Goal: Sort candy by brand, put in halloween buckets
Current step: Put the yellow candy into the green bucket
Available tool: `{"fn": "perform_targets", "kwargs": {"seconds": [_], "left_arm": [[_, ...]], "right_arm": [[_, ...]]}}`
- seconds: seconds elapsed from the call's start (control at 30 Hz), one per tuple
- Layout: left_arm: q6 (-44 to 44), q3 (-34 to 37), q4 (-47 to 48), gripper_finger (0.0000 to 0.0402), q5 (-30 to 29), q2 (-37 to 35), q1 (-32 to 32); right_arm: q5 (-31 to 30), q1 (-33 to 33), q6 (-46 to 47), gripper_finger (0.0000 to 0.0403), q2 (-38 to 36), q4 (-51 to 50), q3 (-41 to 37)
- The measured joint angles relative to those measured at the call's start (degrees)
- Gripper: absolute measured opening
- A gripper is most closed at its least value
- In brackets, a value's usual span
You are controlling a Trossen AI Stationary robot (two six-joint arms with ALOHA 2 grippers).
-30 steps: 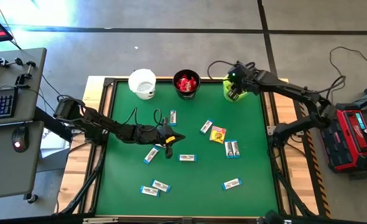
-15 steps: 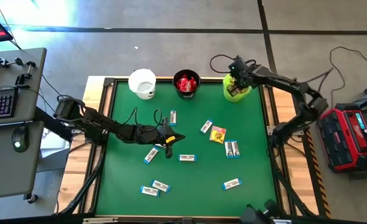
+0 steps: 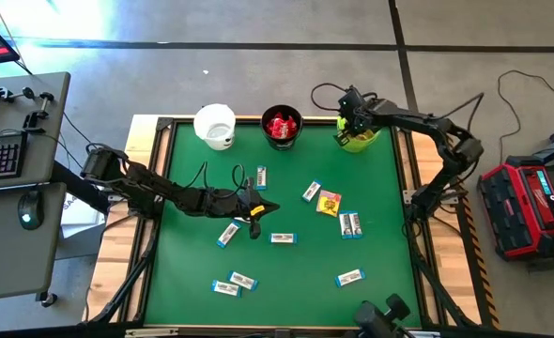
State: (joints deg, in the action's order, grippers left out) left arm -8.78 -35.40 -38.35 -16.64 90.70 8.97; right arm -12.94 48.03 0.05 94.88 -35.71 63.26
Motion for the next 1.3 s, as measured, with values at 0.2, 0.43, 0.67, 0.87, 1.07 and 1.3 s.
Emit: {"fn": "perform_targets", "kwargs": {"seconds": [0.2,0.43,0.67,0.87,1.07,1.3], "left_arm": [[0.0,0.0,0.0,0.0000,0.0,0.0,0.0],[0.0,0.0,0.0,0.0000,0.0,0.0,0.0],[0.0,0.0,0.0,0.0000,0.0,0.0,0.0],[-0.1,0.0,0.0,0.0000,0.0,0.0,0.0],[0.0,0.0,0.0,0.0000,0.0,0.0,0.0],[0.0,0.0,0.0,0.0000,0.0,0.0,0.0]], "right_arm": [[3.0,1.5,0.7,0.0000,0.1,1.4,0.0],[2.6,1.3,0.4,0.0000,-4.6,-0.2,0.0],[-8.9,1.5,1.5,0.0000,-11.0,-3.8,0.0],[-10.9,3.6,2.9,0.0000,-9.7,-4.7,-0.5],[-8.6,4.1,3.0,0.0000,-7.9,-3.7,-3.2],[-5.0,4.0,3.3,0.0000,-7.8,1.6,-5.3]]}}
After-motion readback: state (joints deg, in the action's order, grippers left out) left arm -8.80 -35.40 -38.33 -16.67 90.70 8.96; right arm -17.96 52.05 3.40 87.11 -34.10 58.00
